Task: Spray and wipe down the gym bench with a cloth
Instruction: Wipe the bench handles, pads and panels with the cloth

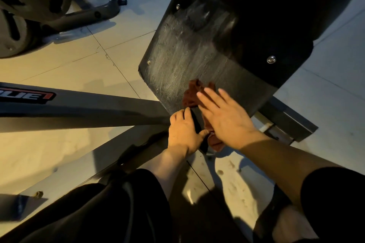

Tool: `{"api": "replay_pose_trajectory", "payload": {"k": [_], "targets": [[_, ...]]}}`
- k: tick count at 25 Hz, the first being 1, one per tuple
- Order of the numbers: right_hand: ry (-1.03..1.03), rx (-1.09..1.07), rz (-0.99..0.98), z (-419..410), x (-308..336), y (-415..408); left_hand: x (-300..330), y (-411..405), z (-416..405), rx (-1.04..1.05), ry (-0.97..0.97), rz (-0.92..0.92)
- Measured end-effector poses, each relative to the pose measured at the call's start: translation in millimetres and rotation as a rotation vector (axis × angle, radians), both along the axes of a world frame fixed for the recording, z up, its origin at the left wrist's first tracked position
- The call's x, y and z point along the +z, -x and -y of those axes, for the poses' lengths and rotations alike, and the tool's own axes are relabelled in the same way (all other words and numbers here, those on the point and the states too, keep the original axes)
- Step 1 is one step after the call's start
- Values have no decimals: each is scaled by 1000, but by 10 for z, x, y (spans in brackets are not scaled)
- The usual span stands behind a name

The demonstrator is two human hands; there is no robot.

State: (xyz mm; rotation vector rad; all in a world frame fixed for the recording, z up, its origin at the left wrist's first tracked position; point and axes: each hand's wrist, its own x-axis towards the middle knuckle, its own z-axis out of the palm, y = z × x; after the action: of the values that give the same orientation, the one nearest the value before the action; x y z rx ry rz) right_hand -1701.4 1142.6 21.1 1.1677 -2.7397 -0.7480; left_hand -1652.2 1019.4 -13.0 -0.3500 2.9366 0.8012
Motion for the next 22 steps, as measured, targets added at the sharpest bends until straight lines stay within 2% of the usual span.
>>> {"api": "replay_pose_trajectory", "payload": {"k": [3,7,9,12,15,16,18,22], "targets": [[-52,47,16,-176,131,-5,-2,-109,-122,0,-85,9],[170,-218,-145,-461,481,120,2,-204,-211,-6,-145,21],[203,-306,-140,-432,490,52,-12,-238,-179,15,-165,35],[107,-217,-57,-258,246,-181,-73,-300,-79,32,-160,16],[51,-95,75,-185,82,-338,-105,-324,-33,41,-151,-83],[70,-78,117,-181,90,-363,-92,-315,-44,63,-231,-119],[164,-74,225,-157,112,-419,-29,-285,-97,142,-544,-147],[573,-128,422,33,202,-483,257,-215,-110,371,-1199,-111]]}}
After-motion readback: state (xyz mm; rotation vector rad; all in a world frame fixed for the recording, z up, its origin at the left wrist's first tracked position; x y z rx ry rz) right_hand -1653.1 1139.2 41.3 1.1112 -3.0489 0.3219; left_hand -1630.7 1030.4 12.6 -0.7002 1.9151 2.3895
